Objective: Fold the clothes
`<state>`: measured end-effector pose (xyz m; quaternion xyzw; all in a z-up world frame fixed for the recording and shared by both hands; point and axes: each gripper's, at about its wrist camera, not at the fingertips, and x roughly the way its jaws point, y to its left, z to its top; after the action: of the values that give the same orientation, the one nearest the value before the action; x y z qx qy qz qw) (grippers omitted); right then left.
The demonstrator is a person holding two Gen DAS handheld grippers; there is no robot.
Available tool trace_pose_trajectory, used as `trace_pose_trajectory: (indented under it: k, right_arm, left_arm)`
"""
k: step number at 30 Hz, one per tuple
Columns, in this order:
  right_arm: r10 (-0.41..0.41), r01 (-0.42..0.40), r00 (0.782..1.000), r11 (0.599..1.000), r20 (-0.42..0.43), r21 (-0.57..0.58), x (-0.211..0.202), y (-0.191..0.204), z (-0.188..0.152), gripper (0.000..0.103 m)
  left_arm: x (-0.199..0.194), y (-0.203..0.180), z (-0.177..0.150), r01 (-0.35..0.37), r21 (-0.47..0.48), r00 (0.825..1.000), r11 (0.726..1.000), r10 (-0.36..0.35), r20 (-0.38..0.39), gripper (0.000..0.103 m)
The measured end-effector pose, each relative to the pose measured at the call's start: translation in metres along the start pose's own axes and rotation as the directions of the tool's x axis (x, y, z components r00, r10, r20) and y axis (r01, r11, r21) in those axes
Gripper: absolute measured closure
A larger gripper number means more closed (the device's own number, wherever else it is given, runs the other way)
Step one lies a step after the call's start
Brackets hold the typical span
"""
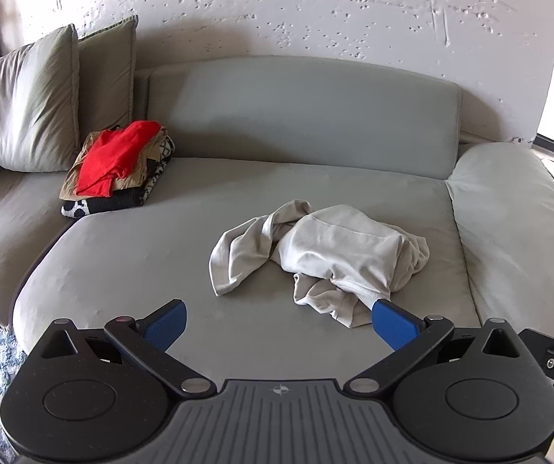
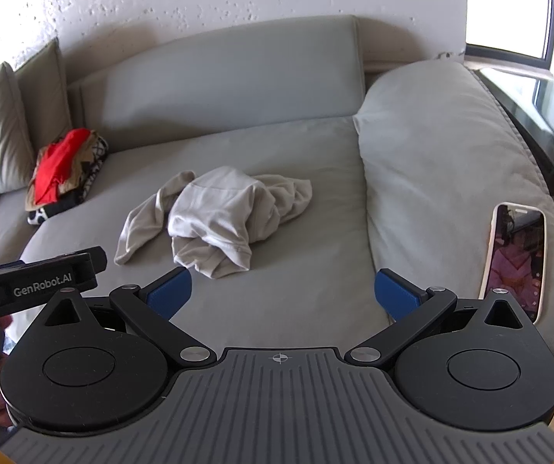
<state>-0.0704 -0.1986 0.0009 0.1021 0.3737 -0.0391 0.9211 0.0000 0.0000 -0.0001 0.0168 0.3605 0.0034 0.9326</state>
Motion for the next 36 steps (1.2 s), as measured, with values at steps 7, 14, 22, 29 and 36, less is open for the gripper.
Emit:
trace_pose_trajectory:
  k: [7, 14, 22, 29, 36]
  right_arm:
    - [-0.003, 0.003, 1.000, 1.000, 0.001, -0.007, 0.004, 0.003, -0.007, 0.000]
    - [-0.007, 0.007, 1.000, 1.000, -0.014, -0.009, 0.008, 0.006, -0.008, 0.000]
    - [-0.004, 0.003, 1.000, 1.000, -0.026, -0.014, 0.010, 0.007, -0.005, 0.000]
    - [-0.002, 0.001, 0.999, 1.000, -0.034, -0.016, 0.012, 0.008, -0.004, 0.000]
    - [0.000, 0.000, 0.999, 1.000, -0.041, -0.015, 0.014, 0.007, -0.004, 0.000]
  left_arm:
    - [0.001, -0.001, -0.001, 0.001, 0.010, 1.000, 1.000, -0.001, 0.002, 0.000]
    - [0.001, -0.002, -0.003, 0.005, 0.013, 1.000, 1.000, -0.005, -0.006, 0.000]
    - [0.002, -0.001, -0.003, -0.005, 0.019, 1.000, 1.000, 0.005, -0.003, 0.000]
    - [0.006, 0.002, -0.004, 0.002, 0.020, 1.000, 1.000, -0.001, -0.010, 0.000]
    - [0.010, 0.003, -0.006, 0.007, 0.020, 1.000, 1.000, -0.006, -0.019, 0.000]
